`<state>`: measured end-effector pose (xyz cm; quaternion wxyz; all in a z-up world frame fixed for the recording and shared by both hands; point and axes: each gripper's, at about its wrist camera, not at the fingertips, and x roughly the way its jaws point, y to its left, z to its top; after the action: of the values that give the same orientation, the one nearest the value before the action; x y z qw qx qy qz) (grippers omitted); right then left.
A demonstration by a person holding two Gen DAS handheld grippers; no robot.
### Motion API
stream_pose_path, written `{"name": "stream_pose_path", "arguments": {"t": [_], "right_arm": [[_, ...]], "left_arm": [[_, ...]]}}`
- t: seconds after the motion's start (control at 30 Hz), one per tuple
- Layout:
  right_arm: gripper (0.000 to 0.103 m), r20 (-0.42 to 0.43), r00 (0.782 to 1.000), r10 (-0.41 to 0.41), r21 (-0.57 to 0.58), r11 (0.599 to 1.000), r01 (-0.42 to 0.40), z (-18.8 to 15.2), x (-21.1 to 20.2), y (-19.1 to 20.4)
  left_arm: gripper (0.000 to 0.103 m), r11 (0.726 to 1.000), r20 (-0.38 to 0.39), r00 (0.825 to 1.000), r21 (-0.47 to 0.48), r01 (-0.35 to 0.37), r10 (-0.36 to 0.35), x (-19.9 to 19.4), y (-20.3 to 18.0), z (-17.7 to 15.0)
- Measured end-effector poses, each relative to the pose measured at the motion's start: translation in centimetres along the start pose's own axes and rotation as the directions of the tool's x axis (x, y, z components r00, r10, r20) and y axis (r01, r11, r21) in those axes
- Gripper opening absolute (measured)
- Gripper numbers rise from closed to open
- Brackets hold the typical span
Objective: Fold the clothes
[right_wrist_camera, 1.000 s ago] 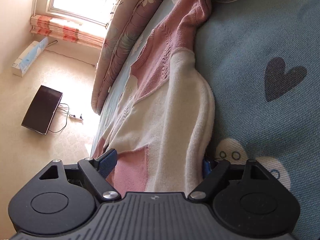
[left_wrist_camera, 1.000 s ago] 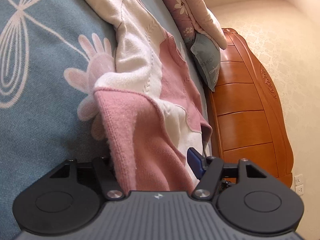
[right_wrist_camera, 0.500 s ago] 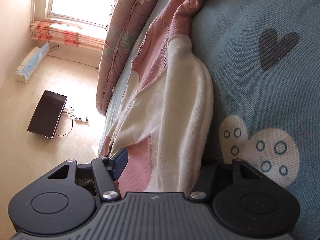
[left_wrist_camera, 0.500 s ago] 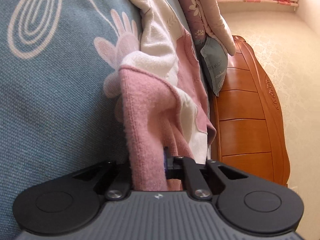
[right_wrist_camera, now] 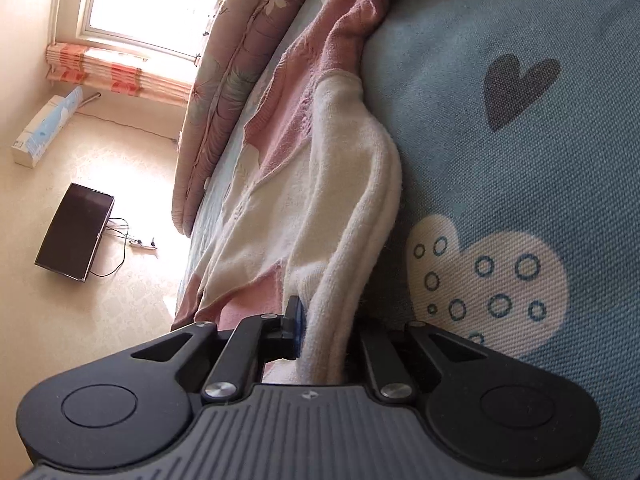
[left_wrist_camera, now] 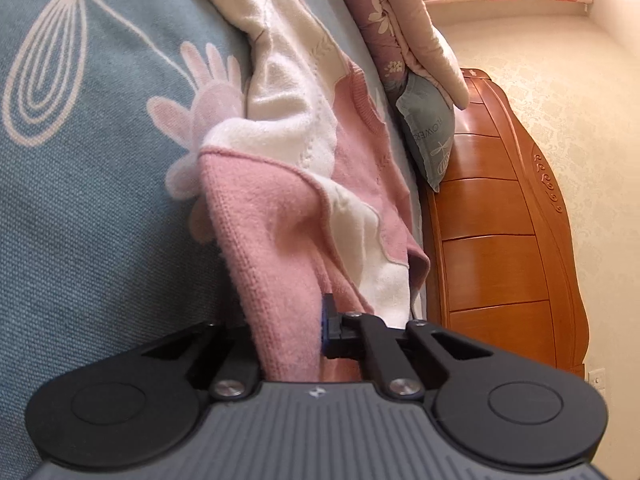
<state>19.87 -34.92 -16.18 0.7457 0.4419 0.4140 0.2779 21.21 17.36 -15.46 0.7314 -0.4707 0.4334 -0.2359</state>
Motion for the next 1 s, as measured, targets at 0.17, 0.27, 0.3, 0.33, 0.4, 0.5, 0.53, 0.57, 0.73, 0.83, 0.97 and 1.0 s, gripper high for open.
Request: {"name": "stream_pose_path", "arguments": {"t": [0.17, 0.27, 0.3, 0.33, 0.4, 0.5, 0.53, 0.57, 0.73, 0.83, 0.97, 1.0], "right_arm": [[0.008, 0.052, 0.998, 0.042, -0.113, 0.993, -0.036, 1.1, -2.6, 4.4], [0.008, 0.071, 0.995, 0.068, -0.162, 0.985, -0.056, 1.1, -4.4, 6.6], [0.008, 0.074, 0.994, 0.079, -0.166, 0.984, -0.066, 1.0, -5.1, 7.0], [0.008, 0.073, 0.993, 0.088, -0.166, 0.983, -0.075, 0.7, -5.7, 7.3], [0.008, 0.068, 0.993, 0.098, -0.165, 0.983, -0.086, 0.1, -6.7, 7.7], [0.008, 0.051, 0.996, 0.068, -0.168, 0.984, -0.058, -1.2, -8.2, 8.0], [0.008, 0.048, 0.997, 0.053, -0.165, 0.985, -0.045, -1.8, -8.6, 7.9], [0.008, 0.047, 0.998, 0.045, -0.150, 0.988, -0.037, -2.3, -9.0, 7.6], [0.008, 0.047, 0.998, 0.031, -0.037, 0.999, -0.030, -4.3, -9.1, 5.1], [0.008, 0.050, 0.998, 0.041, 0.004, 0.999, -0.042, -5.0, -8.6, 4.6], [0.008, 0.054, 0.997, 0.057, -0.032, 0.998, -0.055, -5.8, -9.7, 5.7], [0.009, 0.047, 0.999, 0.022, -0.048, 0.999, -0.020, -5.9, -10.1, 5.9]], "left_arm": [[0.003, 0.992, 0.024, 0.999, 0.119, 0.039, -0.042, -3.1, -4.3, 0.1], [0.003, 0.982, 0.031, 0.998, 0.181, 0.051, -0.058, -5.1, -6.6, -0.3], [0.003, 0.979, 0.030, 0.997, 0.195, 0.061, -0.068, -5.9, -7.3, -0.7], [0.003, 0.978, 0.031, 0.997, 0.201, 0.062, -0.070, -6.5, -7.6, -1.1], [0.003, 0.976, 0.032, 0.998, 0.213, 0.047, -0.055, -7.7, -8.3, -1.8], [0.003, 0.983, 0.036, 0.999, 0.183, 0.019, -0.026, -9.3, -7.2, -3.0], [0.003, 0.986, 0.036, 0.999, 0.164, 0.007, -0.013, -9.7, -6.5, -3.4], [0.003, 0.990, 0.035, 0.999, 0.144, -0.004, -0.001, -10.1, -5.8, -3.7], [0.003, 0.998, 0.020, 0.999, 0.052, -0.046, 0.045, -10.0, -2.4, -5.8], [0.002, 0.997, 0.023, 0.999, 0.057, -0.046, 0.045, -9.8, -2.5, -6.6], [0.002, 0.994, 0.029, 0.999, 0.103, -0.034, 0.031, -11.0, -4.1, -7.2], [0.003, 0.992, 0.031, 0.998, 0.111, -0.060, 0.057, -11.4, -4.2, -7.3]]}}
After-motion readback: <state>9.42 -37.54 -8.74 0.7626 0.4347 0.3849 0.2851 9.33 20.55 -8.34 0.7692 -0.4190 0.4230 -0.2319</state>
